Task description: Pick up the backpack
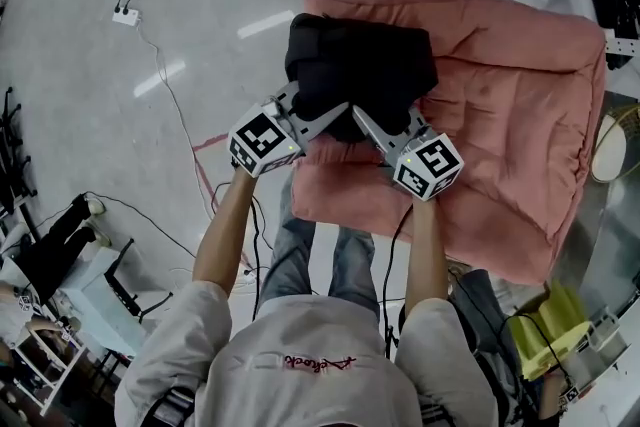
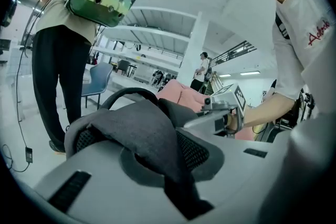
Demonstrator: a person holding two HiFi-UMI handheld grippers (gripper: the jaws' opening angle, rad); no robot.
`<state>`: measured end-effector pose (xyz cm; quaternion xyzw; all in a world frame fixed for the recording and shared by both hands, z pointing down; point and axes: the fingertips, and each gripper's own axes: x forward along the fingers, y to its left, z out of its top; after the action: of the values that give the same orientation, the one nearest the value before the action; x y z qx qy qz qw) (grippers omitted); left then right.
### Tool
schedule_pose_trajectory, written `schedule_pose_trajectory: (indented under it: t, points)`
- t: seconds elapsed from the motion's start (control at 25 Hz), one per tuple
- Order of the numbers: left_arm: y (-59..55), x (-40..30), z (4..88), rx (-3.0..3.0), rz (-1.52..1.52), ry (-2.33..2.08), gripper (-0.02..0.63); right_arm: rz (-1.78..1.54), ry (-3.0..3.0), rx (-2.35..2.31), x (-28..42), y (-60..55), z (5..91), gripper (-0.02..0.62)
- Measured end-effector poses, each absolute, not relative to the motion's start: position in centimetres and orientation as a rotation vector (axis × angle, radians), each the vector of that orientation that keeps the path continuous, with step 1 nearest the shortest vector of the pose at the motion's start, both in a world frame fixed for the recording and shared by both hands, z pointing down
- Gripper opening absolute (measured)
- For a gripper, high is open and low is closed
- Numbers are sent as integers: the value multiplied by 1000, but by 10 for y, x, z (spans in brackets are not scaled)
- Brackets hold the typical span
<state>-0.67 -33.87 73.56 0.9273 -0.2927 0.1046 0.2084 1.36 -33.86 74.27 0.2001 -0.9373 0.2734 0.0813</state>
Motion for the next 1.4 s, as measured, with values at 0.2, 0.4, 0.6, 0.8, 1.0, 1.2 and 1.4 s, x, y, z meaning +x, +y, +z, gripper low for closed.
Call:
schedule_pose_trajectory:
  t: [0.2,0.4,0.6,0.8,1.0,1.2,1.4]
  points:
    - [-338,-5,738,2562,280,-831,61,833,-2843,599,13,-358,732,124]
    - [-338,-3,742,2555,286,-815,60,873,-2892,606,7,-375,720,91]
    - [-337,-5,738,2552,284,-815,60,885,-2896,658,6,-390,711,60]
    - [-339,-2,720,2548,219,-830,58,858,-2900,672,10,-377,706,55]
    - [-324,-4,712,2522,194,-854,57,877,-2907,665,12,-362,689,51]
    - [-313,-6,693,2502,155,-869,55,954,-2918,705,13,-347,673,49]
    - [-310,-14,674,2472,92,-913,52,932,-2906,699,9,-333,657,49]
